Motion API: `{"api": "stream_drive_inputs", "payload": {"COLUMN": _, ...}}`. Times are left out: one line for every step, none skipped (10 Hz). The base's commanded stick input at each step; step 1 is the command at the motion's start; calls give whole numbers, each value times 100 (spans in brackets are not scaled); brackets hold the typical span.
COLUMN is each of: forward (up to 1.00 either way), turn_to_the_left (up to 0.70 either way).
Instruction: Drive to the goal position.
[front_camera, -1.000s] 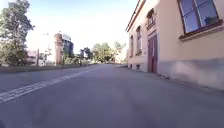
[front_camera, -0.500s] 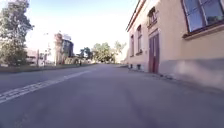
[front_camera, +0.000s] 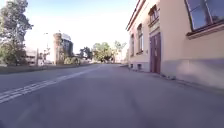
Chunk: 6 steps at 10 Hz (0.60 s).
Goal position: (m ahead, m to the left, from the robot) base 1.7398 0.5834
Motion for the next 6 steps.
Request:
{"api": "stream_drive_inputs", "payload": {"forward": 50, "turn_to_the_left": 0}}
{"api": "stream_drive_inputs", "payload": {"forward": 50, "turn_to_the_left": 0}}
{"api": "stream_drive_inputs", "payload": {"forward": 50, "turn_to_the_left": 0}}
{"api": "stream_drive_inputs", "payload": {"forward": 50, "turn_to_the_left": 0}}
{"api": "stream_drive_inputs", "payload": {"forward": 50, "turn_to_the_left": 0}}
{"api": "stream_drive_inputs", "payload": {"forward": 50, "turn_to_the_left": 0}}
